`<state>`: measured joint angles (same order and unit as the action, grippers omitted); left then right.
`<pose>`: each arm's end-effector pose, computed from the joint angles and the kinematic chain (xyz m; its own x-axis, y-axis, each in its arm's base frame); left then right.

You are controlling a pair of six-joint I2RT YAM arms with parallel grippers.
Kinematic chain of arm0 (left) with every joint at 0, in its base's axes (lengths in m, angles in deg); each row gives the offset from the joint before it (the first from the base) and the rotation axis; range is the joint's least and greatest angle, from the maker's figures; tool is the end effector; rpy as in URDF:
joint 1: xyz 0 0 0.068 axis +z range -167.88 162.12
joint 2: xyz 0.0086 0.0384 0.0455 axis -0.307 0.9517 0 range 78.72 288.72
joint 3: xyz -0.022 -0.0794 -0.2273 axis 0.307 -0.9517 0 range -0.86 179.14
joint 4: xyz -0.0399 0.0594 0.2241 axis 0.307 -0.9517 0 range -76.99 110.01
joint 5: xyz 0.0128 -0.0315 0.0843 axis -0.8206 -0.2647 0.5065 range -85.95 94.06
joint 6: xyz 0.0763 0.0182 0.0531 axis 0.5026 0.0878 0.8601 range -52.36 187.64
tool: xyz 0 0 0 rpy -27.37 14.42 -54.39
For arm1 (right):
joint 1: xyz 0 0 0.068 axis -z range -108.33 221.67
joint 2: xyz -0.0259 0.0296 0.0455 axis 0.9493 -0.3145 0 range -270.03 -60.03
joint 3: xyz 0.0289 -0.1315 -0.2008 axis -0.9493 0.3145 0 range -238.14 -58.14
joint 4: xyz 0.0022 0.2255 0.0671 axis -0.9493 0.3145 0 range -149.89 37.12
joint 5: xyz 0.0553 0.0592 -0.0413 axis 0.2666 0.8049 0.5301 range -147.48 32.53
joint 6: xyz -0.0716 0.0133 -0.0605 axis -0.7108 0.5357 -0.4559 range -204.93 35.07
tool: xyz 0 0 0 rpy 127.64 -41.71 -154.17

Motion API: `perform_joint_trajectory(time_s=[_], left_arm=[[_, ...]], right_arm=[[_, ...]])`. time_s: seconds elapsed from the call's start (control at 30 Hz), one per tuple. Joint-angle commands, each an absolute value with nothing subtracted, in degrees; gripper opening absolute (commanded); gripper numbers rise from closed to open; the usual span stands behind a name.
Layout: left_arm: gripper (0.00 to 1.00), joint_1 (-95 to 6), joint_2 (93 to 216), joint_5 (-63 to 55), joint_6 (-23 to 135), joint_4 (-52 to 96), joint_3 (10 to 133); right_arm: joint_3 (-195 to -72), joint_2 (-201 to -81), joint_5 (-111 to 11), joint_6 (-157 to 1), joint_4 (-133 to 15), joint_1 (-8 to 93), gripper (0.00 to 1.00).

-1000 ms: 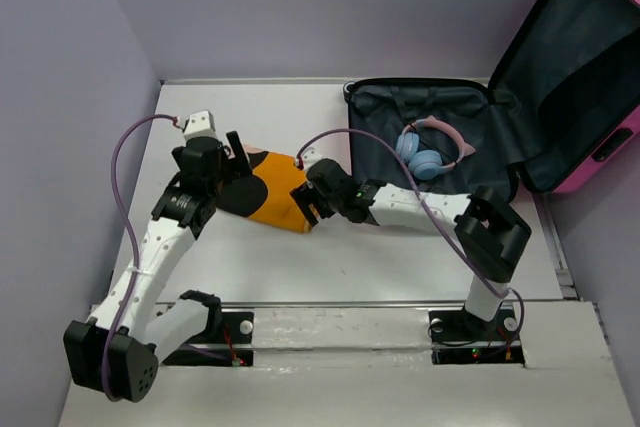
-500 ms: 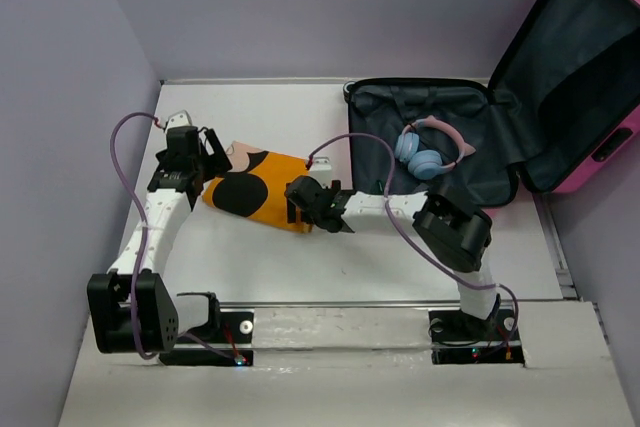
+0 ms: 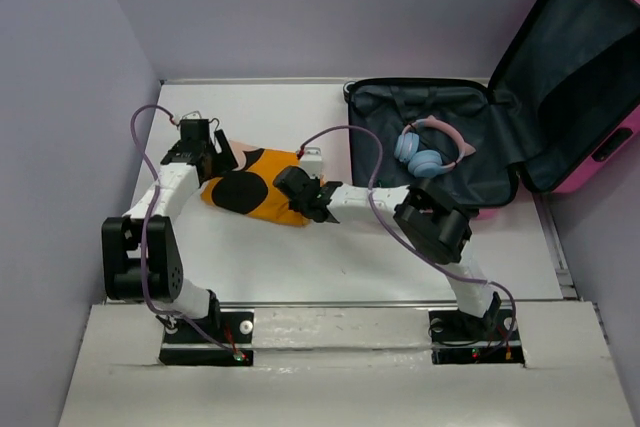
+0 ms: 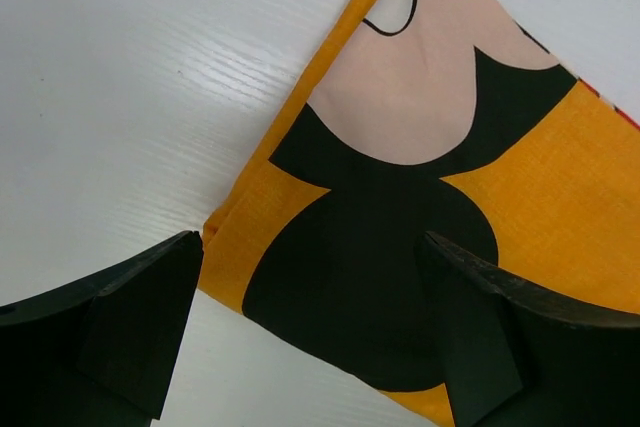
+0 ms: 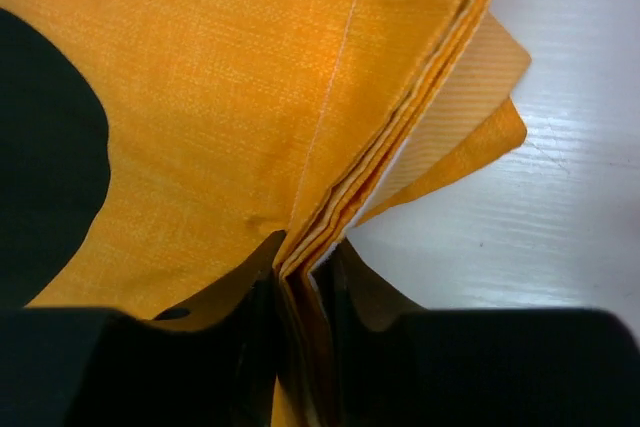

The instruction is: Pack the luggage

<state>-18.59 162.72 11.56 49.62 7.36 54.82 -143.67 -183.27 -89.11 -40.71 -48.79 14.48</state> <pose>0.3351 0.0069 0.1898 -0.5967 -0.2993 -0.7445 -0.2849 0.9464 -0.1521 0.2826 0.3556 0.1117 -0.6606 0.0712 -0.7473 -0.0943 0.9797 0.1767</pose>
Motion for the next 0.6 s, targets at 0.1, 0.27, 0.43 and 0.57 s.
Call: perform_joint_trajectory(time_s=[0.1,0.27,0.43,0.57], left_arm=[[0.99,-18.40,172.05,9.32,53.92,5.42,57.33],[0.97,-18.40,176.96,6.44,54.72,5.50,58.11],[0.80,-18.32,182.86,1.88,55.24,5.50,59.09],[0.17,-18.67,185.94,-3.40,55.68,5.33,58.91]], right_arm=[[-132.68,-180.63,-81.82,-51.35,-55.22,16.56,0.16],[-127.32,-177.81,-81.03,-54.78,-57.51,17.61,0.15],[-125.64,-175.00,-79.36,-55.93,-59.27,17.62,0.15],[-126.69,-173.50,-79.01,-56.98,-59.27,17.62,0.15]])
